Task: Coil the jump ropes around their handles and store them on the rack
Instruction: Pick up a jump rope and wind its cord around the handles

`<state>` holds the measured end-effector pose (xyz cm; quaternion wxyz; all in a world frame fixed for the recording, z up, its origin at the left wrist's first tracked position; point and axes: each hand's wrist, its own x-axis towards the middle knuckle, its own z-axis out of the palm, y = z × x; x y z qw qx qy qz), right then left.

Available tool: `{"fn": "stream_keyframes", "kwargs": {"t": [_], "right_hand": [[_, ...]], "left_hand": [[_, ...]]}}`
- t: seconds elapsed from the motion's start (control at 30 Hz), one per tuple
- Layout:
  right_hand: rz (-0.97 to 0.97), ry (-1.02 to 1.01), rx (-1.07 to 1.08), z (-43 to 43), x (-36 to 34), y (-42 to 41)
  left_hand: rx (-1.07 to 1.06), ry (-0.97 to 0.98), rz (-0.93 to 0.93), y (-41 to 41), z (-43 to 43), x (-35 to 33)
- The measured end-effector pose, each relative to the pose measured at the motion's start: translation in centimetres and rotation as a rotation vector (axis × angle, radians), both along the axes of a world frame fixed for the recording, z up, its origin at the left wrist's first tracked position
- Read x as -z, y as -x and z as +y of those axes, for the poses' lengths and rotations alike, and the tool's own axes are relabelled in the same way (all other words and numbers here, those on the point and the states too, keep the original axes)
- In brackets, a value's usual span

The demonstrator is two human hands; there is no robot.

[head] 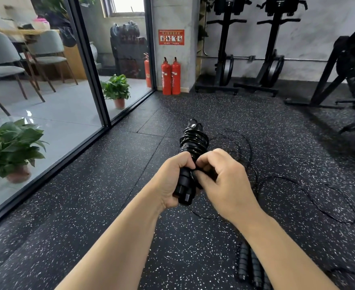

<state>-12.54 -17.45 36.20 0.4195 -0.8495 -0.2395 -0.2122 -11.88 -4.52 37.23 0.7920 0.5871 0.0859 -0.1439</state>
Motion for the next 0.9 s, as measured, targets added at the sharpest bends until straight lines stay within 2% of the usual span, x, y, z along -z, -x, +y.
{"fn": "stream_keyframes", "kwargs": {"t": [0.13, 0.27, 0.4, 0.53, 0.63, 0.73, 0.9], "right_hand": [[0.201, -0.179, -0.06, -0.8, -0.5, -0.1], [0.349, -0.263, -0.091, -0.8, -0.6, 0.0], [0.31, -0.225, -0.058, -0.2, -0.7, 0.3], [0.352, -0.25, -0.069, -0.3, -1.0, 0.3], [0.261, -0.182, -0.031, -0.3, -0.8, 0.3], [0.147, -0.135, 0.012, 0.2, -0.4, 0.4], [0.1, -0.141, 0.043, 0.5, -0.1, 0.2]], "left_hand": [[0.024, -0.02, -0.014, 0.0, 0.0, -0.2], [0.024, -0.018, 0.0, -0.1, 0.2, -0.1], [0.01, 0.018, 0.004, -0.2, 0.3, -0.1], [0.044, 0.031, -0.021, -0.1, 0.3, -0.2], [0.036, 0.018, -0.02, 0.0, 0.2, -0.3], [0.012, 0.084, -0.042, -0.2, 0.5, 0.0], [0.009, 0.13, -0.059, -0.2, 0.6, -0.3]]}}
